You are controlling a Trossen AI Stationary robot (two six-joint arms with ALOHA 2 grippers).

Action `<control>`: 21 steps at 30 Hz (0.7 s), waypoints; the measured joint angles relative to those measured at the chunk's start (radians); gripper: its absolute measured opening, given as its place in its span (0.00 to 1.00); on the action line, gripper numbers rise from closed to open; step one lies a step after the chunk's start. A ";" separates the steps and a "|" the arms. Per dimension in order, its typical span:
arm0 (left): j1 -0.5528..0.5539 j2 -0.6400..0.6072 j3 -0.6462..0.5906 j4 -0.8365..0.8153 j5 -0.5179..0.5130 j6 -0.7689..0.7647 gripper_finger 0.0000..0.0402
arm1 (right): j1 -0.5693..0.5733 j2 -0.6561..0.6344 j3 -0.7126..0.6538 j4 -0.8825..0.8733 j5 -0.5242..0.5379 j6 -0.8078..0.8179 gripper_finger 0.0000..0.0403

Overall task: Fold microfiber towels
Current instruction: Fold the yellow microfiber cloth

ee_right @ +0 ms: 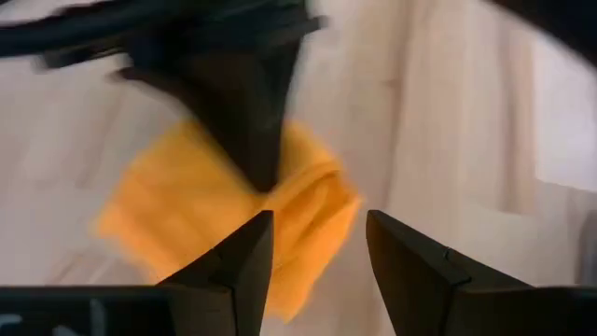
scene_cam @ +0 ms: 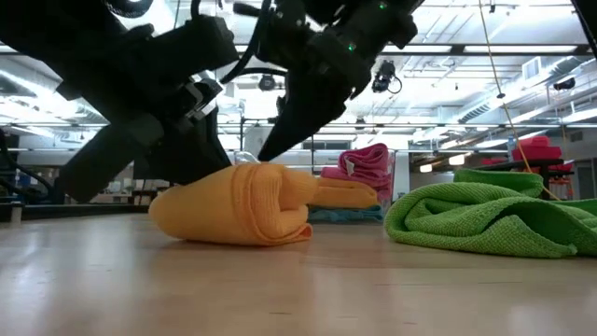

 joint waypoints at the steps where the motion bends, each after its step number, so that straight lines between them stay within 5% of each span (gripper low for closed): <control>1: -0.001 0.000 0.000 0.001 0.001 0.000 0.06 | 0.008 -0.008 -0.004 0.003 -0.003 0.003 0.45; 12: -0.002 0.000 0.000 0.002 0.002 -0.009 0.04 | 0.093 0.026 -0.140 0.366 0.072 0.042 0.47; 21: -0.002 0.000 0.000 0.002 0.003 -0.022 0.11 | 0.089 0.026 -0.238 0.458 0.106 0.094 0.64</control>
